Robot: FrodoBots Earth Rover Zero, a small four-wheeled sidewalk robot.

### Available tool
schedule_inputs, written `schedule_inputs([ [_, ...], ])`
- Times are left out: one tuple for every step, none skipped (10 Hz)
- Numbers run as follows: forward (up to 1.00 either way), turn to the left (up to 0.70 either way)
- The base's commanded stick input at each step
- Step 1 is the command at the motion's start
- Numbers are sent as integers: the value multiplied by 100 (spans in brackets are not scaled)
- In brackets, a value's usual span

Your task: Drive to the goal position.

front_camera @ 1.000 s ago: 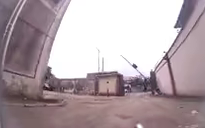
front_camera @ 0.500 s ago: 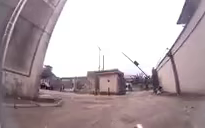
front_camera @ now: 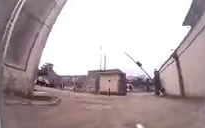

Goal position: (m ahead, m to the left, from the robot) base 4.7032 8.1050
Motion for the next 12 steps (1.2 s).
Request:
schedule_inputs([
  [84,3],
  [84,3],
  [84,3],
  [84,3],
  [84,3],
  [84,3],
  [84,3],
  [84,3],
  [84,3],
  [84,3],
  [84,3],
  [84,3],
])
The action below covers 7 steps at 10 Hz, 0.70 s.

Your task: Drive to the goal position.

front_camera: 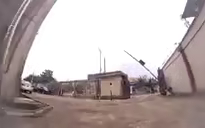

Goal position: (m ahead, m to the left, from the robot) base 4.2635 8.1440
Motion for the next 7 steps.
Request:
schedule_inputs([
  [84,3],
  [84,3],
  [84,3],
  [84,3],
  [84,3],
  [84,3],
  [84,3],
])
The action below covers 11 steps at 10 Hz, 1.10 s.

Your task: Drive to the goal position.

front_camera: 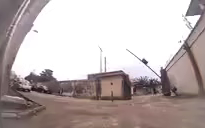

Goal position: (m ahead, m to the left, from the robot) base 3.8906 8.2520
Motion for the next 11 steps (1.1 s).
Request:
schedule_inputs([
  [84,3],
  [84,3],
  [84,3],
  [84,3],
  [84,8],
  [84,21],
  [84,29],
  [84,33],
  [84,33],
  [84,33],
  [84,33],
])
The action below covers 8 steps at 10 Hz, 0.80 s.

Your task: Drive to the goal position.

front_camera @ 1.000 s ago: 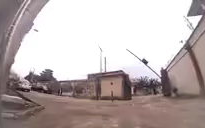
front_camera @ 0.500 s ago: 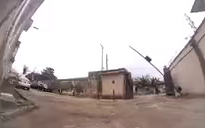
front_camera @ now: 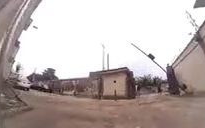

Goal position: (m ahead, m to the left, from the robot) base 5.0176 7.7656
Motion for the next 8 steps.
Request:
schedule_inputs([
  [84,33],
  [84,33],
  [84,33],
  [84,33],
  [84,33],
  [84,33],
  [84,33],
  [84,33],
])
